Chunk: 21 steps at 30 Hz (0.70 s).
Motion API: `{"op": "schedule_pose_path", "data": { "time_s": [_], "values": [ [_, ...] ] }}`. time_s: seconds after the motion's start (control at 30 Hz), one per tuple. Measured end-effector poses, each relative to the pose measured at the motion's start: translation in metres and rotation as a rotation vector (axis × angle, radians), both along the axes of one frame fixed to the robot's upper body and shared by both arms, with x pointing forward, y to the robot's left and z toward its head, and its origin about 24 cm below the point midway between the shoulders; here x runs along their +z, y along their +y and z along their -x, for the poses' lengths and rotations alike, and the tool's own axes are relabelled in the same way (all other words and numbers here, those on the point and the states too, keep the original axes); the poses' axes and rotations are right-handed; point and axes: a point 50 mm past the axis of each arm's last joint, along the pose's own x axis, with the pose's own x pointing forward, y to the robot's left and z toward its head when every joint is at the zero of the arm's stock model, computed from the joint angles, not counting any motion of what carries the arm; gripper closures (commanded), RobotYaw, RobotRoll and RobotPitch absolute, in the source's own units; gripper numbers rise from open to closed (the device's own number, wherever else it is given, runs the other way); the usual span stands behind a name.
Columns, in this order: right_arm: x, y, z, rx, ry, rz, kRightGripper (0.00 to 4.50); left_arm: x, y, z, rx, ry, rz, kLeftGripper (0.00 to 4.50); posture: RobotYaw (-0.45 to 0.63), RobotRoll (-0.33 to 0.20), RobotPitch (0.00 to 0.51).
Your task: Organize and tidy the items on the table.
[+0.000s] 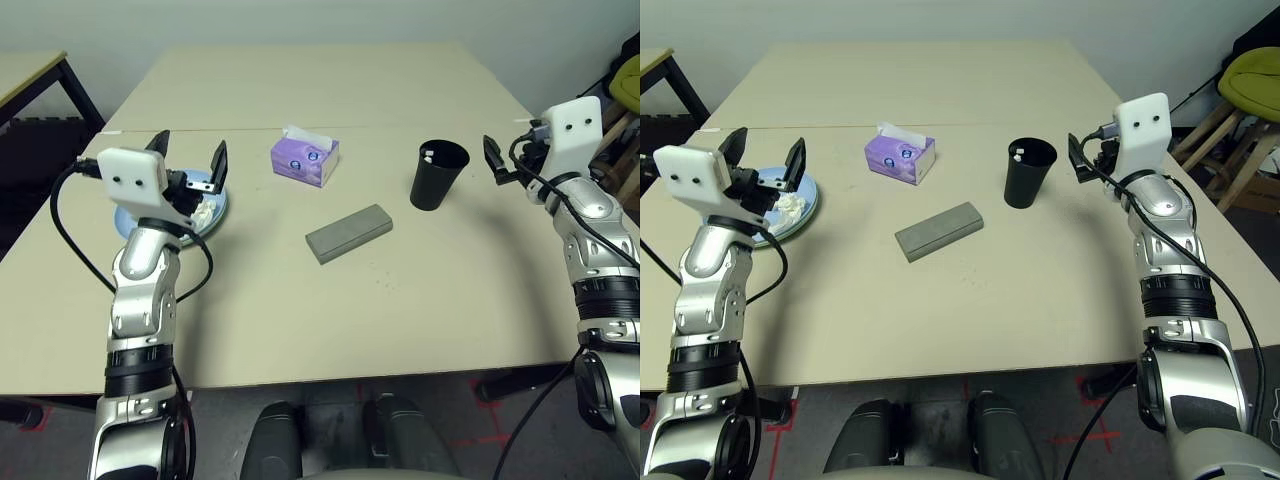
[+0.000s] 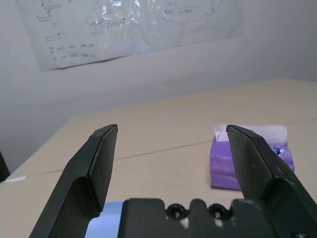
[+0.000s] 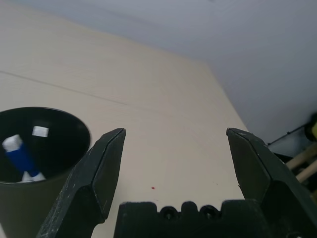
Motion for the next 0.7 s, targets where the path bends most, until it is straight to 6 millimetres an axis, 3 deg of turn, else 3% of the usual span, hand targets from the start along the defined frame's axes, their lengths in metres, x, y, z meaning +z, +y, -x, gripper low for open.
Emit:
{"op": "schedule_pose_path", "data": {
  "time_s": [0.2,0.53,0.7],
  "values": [
    [-0.026,-0.013,0.009,-0.055,0.007,-0.048,0.03,-0.018,0.020,0.006,0.079,0.048,0.061,0.00,0.05,0.000,0.010],
    [-0.074,-0.033,0.023,-0.134,0.083,-0.132,0.03,-0.037,0.034,0.010,0.098,0.124,0.184,0.00,0.05,0.000,0.009],
    [-0.089,-0.036,0.027,-0.150,0.120,-0.156,0.03,-0.048,0.037,0.014,0.099,0.149,0.187,0.00,0.05,0.000,0.011]
  ]
}}
